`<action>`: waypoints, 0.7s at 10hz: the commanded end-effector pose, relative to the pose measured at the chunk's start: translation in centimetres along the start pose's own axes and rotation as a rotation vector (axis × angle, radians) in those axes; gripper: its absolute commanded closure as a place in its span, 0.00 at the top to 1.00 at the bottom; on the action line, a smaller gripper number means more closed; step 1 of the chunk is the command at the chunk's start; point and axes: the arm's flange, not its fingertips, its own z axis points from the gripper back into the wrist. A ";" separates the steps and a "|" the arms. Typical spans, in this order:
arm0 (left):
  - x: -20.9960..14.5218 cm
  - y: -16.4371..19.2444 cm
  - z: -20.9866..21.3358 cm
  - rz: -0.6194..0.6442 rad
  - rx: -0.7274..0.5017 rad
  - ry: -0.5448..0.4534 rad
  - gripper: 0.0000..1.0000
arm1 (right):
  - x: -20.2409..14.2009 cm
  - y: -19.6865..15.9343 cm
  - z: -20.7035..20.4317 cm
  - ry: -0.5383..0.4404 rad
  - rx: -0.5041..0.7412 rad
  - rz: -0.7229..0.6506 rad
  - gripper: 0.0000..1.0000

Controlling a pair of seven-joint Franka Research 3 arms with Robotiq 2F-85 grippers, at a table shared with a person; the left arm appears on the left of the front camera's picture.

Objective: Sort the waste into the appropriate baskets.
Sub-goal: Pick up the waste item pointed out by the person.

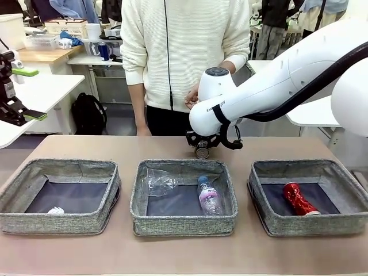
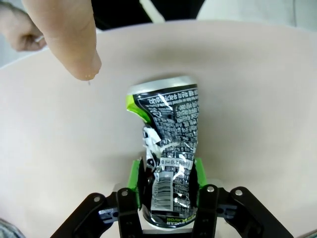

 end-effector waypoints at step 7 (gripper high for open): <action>-0.1 -0.1 -0.2 -0.010 -0.007 -0.015 1.00 | -1.0 -0.7 6.4 0.175 -0.010 0.058 0.00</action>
